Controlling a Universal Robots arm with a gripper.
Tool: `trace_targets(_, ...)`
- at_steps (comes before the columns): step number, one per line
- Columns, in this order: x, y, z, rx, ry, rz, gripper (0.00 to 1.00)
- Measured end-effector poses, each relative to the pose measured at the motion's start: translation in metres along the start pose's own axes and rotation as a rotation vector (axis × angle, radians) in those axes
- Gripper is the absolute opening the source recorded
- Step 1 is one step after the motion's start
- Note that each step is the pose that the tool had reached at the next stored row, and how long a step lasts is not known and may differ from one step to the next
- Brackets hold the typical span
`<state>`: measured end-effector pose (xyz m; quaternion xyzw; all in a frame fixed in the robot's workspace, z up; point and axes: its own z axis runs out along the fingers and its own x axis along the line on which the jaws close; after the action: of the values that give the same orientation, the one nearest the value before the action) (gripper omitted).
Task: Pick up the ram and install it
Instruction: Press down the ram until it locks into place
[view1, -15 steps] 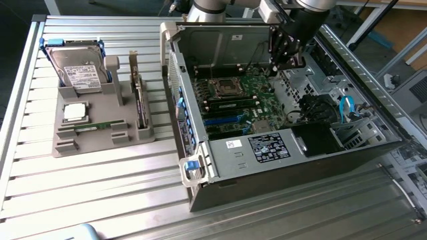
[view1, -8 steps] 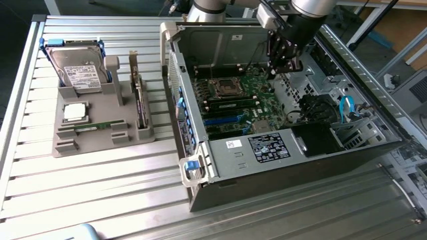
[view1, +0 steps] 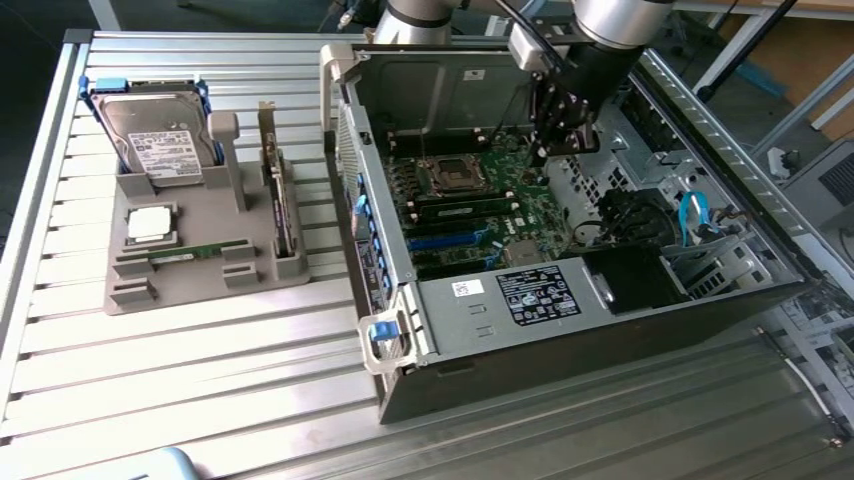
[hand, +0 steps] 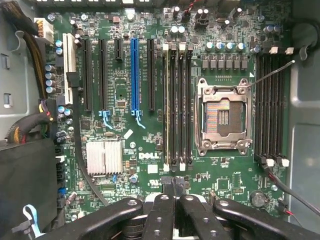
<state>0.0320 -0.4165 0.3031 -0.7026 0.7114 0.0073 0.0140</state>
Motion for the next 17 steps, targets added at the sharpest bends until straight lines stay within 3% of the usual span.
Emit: trace_targets(17, 0.001, -0.0005, 0.0193, 0.0, 0.0, 0.001, 0.11)
